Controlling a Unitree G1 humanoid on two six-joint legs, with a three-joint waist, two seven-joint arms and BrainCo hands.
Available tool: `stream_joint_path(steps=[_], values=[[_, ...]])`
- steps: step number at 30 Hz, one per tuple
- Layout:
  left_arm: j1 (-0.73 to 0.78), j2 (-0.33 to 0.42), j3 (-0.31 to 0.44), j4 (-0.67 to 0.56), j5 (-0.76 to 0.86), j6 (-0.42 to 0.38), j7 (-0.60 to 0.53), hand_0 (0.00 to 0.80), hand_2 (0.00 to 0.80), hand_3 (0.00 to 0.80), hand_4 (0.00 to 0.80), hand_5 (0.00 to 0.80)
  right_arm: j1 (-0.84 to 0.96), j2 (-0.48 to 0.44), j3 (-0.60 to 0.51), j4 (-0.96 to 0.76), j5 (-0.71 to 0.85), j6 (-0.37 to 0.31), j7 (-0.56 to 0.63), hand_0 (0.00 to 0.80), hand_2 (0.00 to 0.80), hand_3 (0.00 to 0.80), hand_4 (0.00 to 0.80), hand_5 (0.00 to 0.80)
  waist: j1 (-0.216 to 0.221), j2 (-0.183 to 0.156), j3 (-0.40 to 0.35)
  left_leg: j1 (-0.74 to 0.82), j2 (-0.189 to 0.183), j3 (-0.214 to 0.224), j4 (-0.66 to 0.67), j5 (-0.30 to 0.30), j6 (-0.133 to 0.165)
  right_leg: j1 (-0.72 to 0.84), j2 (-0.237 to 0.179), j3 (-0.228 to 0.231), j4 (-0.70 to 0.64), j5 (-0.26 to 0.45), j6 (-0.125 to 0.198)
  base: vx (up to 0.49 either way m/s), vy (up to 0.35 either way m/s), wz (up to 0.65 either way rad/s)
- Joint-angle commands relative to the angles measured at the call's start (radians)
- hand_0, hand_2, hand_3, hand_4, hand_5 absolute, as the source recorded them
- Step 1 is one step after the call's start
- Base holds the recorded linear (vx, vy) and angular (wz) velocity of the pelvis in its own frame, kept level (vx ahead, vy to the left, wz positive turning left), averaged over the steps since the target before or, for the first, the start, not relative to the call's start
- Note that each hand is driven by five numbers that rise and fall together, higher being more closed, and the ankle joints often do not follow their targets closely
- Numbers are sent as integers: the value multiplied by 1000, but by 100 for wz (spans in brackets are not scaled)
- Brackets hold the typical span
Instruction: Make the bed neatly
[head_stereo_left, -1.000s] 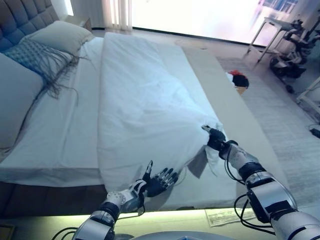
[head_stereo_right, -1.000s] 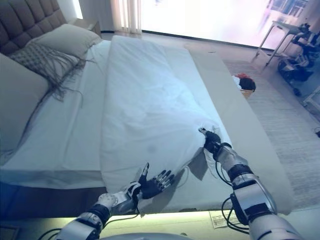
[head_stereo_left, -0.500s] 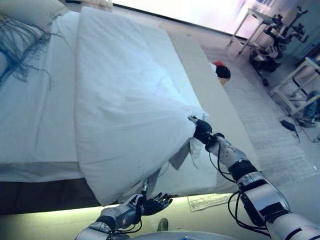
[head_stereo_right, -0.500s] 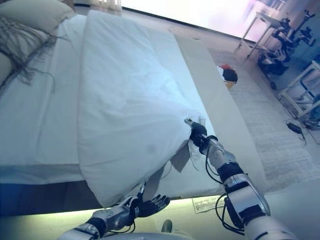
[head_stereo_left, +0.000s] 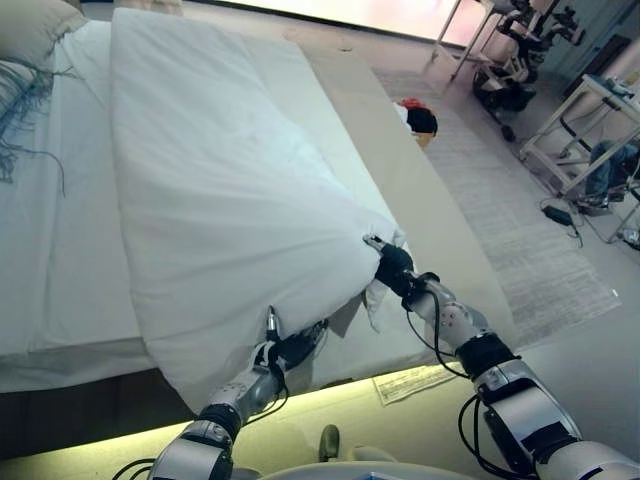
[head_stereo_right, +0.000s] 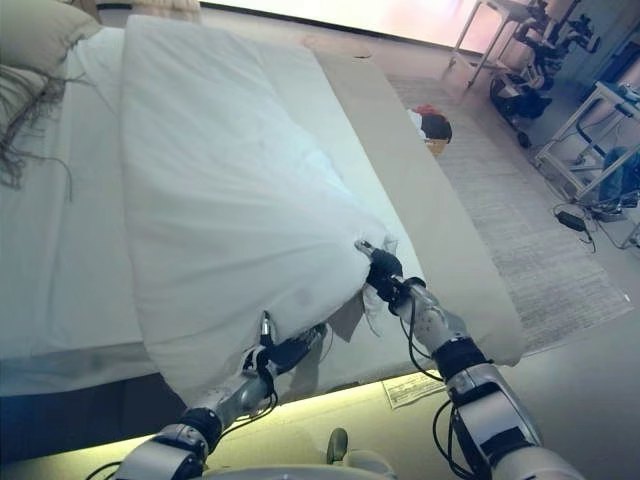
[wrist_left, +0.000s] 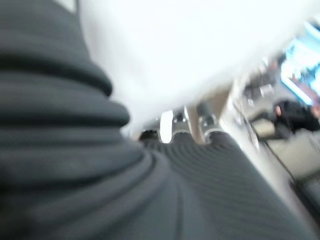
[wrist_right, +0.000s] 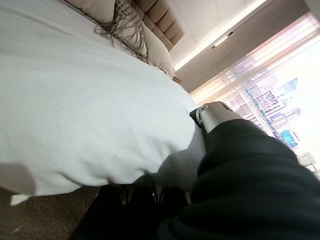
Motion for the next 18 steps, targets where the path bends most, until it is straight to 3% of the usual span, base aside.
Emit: stream_joint_path(steps=[1,10,11,12,18], values=[[-83,-69,1,-19,-55,-28,-93,0,0,0,0,0,-25,-46,-85,-89,11,-60,70,800,800,800,800,800,-25,-22,-47,-25,22,-12,-1,-7,38,42,-66,2,-1,-29,90,-1,35,0],[-44,-85,1,-13,-55,-112,-145,0,0,0,0,0,-58,-50,-88,-14,7,-32,91,800,800,800,800,800,2,-11,-69,-18,7,-40,-1,-17,39,67,-82,-32,-1,-37,88,-5,38,5],[-41,-83,1,-12,-55,-126,-128,442,442,442,442,442,-59,-51,-88,-9,6,-30,92,800,800,800,800,800,4,-9,-71,-18,6,-42,-1,-17,39,69,-84,-37,-1,-38,88,-16,36,7],[-38,-79,2,-10,-55,-141,-114,800,800,800,800,800,-60,-55,-90,-3,4,-26,95,800,800,800,800,800,6,-7,-73,-19,4,-46,-1,-17,39,71,-86,-40,-1,-38,87,-15,36,9],[-19,-58,30,20,-55,-179,-110,800,800,800,800,800,-58,-66,-101,57,-32,-9,121,800,800,800,800,800,21,17,-80,-20,-11,-70,-1,-14,41,84,-101,-58,-1,-41,85,0,67,9]])
